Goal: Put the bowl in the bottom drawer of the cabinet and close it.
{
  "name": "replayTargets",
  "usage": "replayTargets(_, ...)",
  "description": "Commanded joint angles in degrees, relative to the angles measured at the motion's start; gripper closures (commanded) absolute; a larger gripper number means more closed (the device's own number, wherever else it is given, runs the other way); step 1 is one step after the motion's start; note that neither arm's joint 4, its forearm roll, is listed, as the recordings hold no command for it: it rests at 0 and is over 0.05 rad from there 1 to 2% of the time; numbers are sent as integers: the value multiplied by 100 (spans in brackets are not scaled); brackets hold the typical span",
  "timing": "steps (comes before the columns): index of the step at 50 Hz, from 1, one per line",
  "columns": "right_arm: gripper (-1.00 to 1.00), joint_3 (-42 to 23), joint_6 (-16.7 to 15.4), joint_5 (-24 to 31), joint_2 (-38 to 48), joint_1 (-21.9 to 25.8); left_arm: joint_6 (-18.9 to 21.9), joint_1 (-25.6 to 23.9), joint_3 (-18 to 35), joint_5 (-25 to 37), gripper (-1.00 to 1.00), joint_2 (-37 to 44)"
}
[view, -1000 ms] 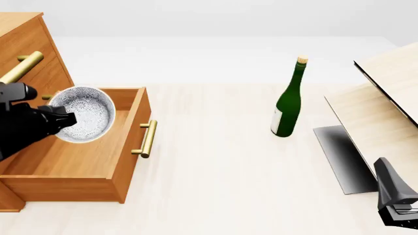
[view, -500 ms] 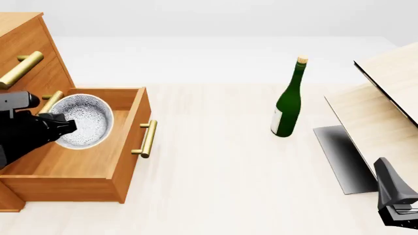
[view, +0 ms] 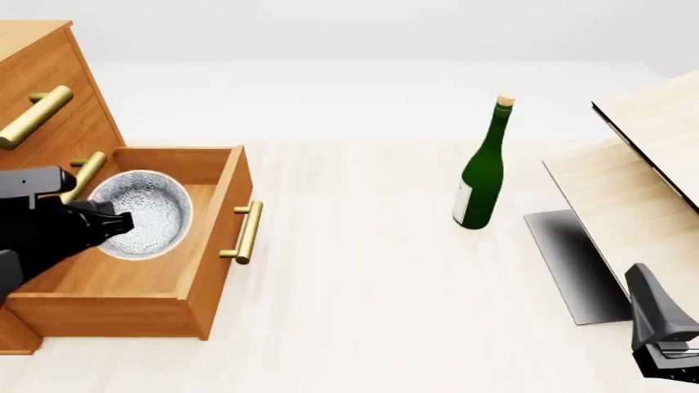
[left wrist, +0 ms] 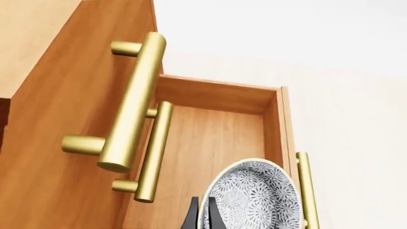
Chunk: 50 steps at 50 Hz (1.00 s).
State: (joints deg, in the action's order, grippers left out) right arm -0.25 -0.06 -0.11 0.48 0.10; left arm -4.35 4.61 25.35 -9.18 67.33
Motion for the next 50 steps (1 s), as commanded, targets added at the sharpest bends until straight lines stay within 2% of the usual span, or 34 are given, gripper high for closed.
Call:
replayTargets(1, -100, 0, 2, 0, -1, -1, 72, 22, -65, -157, 100, 126)
replayTargets(50, -100, 0, -1, 0, 1, 0, 186, 236, -311, -699, 100, 761)
